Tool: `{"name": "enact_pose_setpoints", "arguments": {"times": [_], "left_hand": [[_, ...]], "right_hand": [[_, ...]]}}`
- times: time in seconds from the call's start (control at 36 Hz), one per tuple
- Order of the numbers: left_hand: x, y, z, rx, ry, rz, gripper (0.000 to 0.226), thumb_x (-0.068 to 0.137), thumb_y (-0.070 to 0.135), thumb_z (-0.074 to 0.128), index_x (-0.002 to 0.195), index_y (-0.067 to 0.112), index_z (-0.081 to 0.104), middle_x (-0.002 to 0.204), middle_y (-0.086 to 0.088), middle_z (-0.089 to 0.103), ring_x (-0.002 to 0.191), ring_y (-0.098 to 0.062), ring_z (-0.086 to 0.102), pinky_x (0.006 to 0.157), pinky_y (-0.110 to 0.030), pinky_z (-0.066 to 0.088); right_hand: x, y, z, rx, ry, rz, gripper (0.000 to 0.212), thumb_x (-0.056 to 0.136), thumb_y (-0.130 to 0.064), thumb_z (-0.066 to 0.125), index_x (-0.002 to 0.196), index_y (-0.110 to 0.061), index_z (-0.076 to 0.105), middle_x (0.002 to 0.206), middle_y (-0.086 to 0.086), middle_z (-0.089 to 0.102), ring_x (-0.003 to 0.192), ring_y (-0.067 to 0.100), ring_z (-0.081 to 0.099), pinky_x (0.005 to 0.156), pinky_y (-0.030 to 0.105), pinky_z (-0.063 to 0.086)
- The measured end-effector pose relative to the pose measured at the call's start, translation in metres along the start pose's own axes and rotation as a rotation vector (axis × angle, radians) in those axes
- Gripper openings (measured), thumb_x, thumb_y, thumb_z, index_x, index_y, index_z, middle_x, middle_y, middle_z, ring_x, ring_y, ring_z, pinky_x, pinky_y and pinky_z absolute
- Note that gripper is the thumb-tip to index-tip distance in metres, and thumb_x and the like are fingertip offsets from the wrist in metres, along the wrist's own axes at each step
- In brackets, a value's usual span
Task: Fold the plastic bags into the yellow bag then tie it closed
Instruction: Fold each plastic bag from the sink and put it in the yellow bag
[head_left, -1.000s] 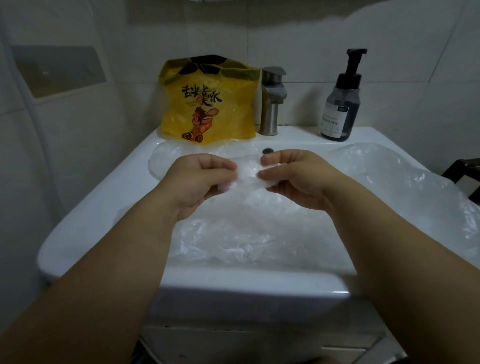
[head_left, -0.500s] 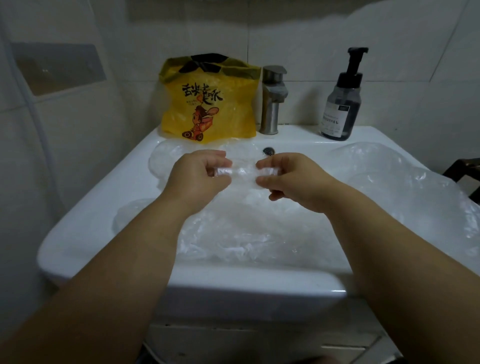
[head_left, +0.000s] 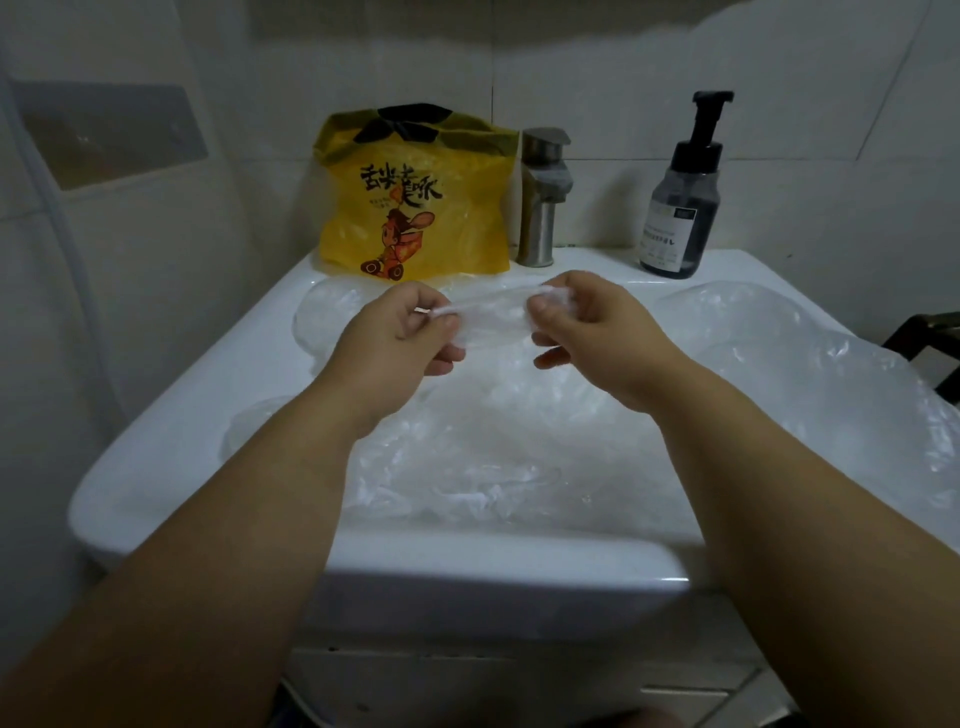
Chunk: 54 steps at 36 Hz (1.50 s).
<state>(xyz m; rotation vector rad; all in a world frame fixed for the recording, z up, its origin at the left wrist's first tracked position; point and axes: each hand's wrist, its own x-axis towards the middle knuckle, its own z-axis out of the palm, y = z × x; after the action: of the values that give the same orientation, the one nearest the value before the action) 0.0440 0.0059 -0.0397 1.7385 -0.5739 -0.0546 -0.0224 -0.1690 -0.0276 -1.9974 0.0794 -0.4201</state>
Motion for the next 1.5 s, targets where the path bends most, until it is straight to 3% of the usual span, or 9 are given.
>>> {"name": "enact_pose_setpoints", "arguments": {"times": [0.22, 0.39, 0.5, 0.61, 0.72, 0.83, 0.94, 1.11, 1.5], "left_hand": [[-0.002, 0.009, -0.002, -0.137, 0.014, -0.092, 0.006, 0.089, 0.011, 0.066, 0.084, 0.014, 0.063, 0.065, 0.000, 0.066, 0.056, -0.004, 0.061, 0.058, -0.018, 0.053], [-0.005, 0.011, -0.001, -0.190, -0.243, -0.285, 0.038, 0.069, 0.038, 0.072, 0.102, 0.019, 0.067, 0.105, -0.006, 0.071, 0.092, -0.018, 0.069, 0.078, -0.032, 0.059], [-0.012, 0.016, 0.005, -0.094, -0.342, -0.318, 0.017, 0.090, 0.023, 0.062, 0.092, 0.007, 0.067, 0.074, -0.001, 0.074, 0.056, -0.002, 0.061, 0.052, -0.015, 0.051], [-0.011, 0.019, 0.004, -0.190, -0.300, -0.304, 0.015, 0.091, 0.019, 0.060, 0.091, 0.007, 0.067, 0.068, 0.001, 0.072, 0.048, -0.001, 0.052, 0.047, -0.013, 0.047], [-0.012, 0.023, 0.011, -0.323, -0.305, -0.293, 0.014, 0.093, 0.018, 0.056, 0.094, 0.006, 0.064, 0.065, 0.002, 0.069, 0.046, 0.000, 0.051, 0.045, -0.012, 0.046], [-0.014, 0.026, 0.016, -0.368, -0.361, -0.319, 0.012, 0.096, 0.008, 0.050, 0.096, 0.004, 0.062, 0.058, 0.003, 0.061, 0.045, -0.001, 0.051, 0.045, -0.012, 0.046], [-0.016, 0.025, 0.016, -0.317, -0.417, -0.340, 0.011, 0.097, 0.009, 0.051, 0.093, 0.008, 0.062, 0.060, 0.003, 0.064, 0.044, -0.001, 0.049, 0.043, -0.011, 0.043], [-0.015, 0.025, 0.011, -0.270, -0.433, -0.367, 0.016, 0.095, 0.018, 0.054, 0.093, 0.005, 0.064, 0.059, 0.006, 0.059, 0.043, -0.001, 0.045, 0.042, -0.011, 0.041], [-0.012, 0.025, 0.007, -0.462, -0.289, -0.372, 0.015, 0.100, 0.015, 0.046, 0.098, 0.005, 0.058, 0.079, -0.006, 0.074, 0.062, -0.006, 0.066, 0.054, -0.016, 0.053]], "right_hand": [[0.000, -0.004, -0.004, 0.326, 0.064, 0.014, 0.012, 0.096, -0.015, 0.054, 0.097, -0.005, 0.062, 0.073, 0.008, 0.055, 0.063, 0.013, 0.054, 0.060, 0.022, 0.055], [-0.001, -0.004, -0.006, 0.411, -0.087, 0.078, 0.017, 0.093, -0.009, 0.057, 0.104, 0.003, 0.061, 0.073, 0.010, 0.051, 0.061, 0.014, 0.051, 0.056, 0.021, 0.052], [0.000, -0.005, -0.003, 0.346, -0.082, 0.072, 0.020, 0.091, -0.010, 0.060, 0.107, 0.001, 0.062, 0.077, 0.011, 0.057, 0.061, 0.013, 0.053, 0.055, 0.021, 0.050], [0.005, -0.002, -0.001, 0.520, -0.040, 0.144, 0.054, 0.085, -0.034, 0.067, 0.129, -0.008, 0.052, 0.095, 0.008, 0.065, 0.073, 0.017, 0.058, 0.060, 0.023, 0.051], [0.004, -0.003, 0.009, 0.511, -0.311, 0.282, 0.091, 0.069, -0.072, 0.055, 0.139, -0.014, 0.044, 0.126, 0.012, 0.058, 0.115, 0.029, 0.055, 0.086, 0.035, 0.051], [-0.005, -0.007, 0.025, 0.412, -0.569, 0.289, 0.063, 0.079, -0.069, 0.050, 0.120, -0.023, 0.059, 0.086, -0.002, 0.064, 0.096, 0.019, 0.058, 0.087, 0.034, 0.047], [-0.007, -0.015, 0.025, 0.551, -0.511, 0.278, 0.028, 0.097, -0.044, 0.038, 0.108, -0.026, 0.056, 0.053, -0.005, 0.059, 0.067, 0.013, 0.060, 0.089, 0.039, 0.049], [0.000, -0.013, 0.008, 0.729, -0.357, 0.272, 0.029, 0.100, -0.035, 0.041, 0.097, -0.014, 0.060, 0.091, 0.007, 0.065, 0.070, 0.015, 0.064, 0.064, 0.027, 0.052], [0.001, -0.011, -0.009, 0.621, 0.007, 0.277, 0.016, 0.095, -0.022, 0.058, 0.089, -0.007, 0.059, 0.063, 0.002, 0.044, 0.047, 0.006, 0.041, 0.043, 0.016, 0.038]]}}
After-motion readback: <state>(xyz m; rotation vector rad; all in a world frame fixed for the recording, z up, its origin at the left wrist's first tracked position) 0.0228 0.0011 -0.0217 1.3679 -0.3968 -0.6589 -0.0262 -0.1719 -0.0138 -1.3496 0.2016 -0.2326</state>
